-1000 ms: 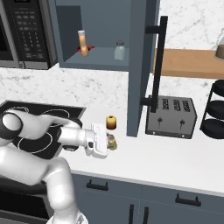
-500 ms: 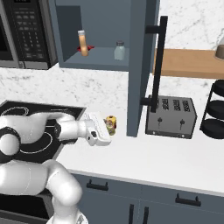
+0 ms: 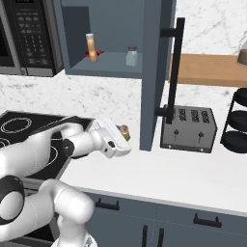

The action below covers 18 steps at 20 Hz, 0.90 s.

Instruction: Put the shaker and condiment bottle from the counter next to their counterparts in the cabinet.

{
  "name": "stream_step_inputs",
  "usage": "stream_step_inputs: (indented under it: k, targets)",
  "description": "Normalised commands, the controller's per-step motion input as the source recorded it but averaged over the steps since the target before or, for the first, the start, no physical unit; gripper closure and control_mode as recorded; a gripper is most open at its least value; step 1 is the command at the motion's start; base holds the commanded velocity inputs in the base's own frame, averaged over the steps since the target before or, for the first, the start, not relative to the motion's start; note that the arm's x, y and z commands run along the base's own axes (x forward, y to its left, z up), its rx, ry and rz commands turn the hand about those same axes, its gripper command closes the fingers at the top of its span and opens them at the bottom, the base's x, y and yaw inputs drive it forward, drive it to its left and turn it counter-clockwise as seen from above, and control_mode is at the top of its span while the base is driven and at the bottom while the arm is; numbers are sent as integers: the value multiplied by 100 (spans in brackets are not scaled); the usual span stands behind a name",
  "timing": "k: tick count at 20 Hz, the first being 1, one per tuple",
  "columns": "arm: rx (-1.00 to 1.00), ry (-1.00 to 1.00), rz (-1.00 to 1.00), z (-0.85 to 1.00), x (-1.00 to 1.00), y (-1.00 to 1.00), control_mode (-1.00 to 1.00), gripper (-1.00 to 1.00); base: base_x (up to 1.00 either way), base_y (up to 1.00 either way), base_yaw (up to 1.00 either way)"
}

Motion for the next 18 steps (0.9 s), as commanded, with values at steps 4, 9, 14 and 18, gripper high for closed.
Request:
stream_step_inputs:
  k: [4,9,14,18]
  targets:
    - [-1,4,4,100,6,25,-100,100,0,0,0]
    - [0,3,2,56,6,13,-100,100,0,0,0]
    - [-1,13,-4,100,1,30,-100,100,0,0,0]
    - [-4,18,-2,100,18,38,-100,100,0,0,0]
